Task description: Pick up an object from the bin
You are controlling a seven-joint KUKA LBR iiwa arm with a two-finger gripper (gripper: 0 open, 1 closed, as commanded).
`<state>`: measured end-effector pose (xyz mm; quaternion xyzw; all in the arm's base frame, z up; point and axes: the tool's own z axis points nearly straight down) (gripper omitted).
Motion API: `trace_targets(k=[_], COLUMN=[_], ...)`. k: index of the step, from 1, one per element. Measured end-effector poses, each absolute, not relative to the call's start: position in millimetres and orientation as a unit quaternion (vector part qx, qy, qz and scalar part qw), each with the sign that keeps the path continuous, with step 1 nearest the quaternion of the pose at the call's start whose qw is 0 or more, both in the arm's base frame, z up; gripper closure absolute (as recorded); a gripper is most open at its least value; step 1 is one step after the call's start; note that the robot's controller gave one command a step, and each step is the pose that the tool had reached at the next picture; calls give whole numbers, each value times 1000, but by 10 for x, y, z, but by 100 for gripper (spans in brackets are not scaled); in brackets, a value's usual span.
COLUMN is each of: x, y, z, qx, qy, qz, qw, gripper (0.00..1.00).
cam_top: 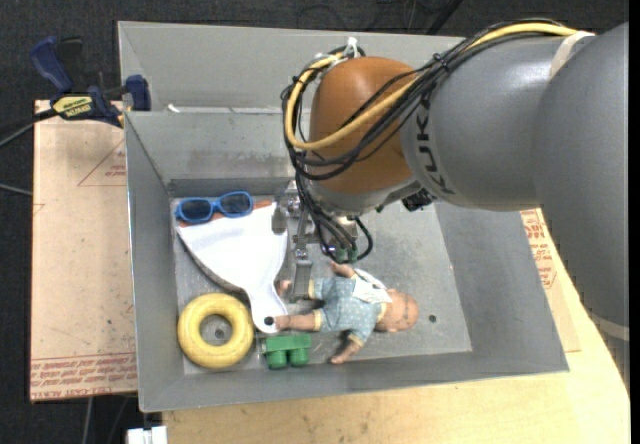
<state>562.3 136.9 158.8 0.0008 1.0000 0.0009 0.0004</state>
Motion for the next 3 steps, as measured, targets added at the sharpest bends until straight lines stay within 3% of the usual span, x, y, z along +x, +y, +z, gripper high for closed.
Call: trace_targets(k=[1, 2, 3], x=[5623, 5549, 5449], y=[1369, 998, 841], z=[1588, 1188, 1026], qx=[1, -17, -22], qy=[1000, 1000, 1000], qz=[1, 2, 1], qw=[0, 3, 3], gripper=[0, 0, 0])
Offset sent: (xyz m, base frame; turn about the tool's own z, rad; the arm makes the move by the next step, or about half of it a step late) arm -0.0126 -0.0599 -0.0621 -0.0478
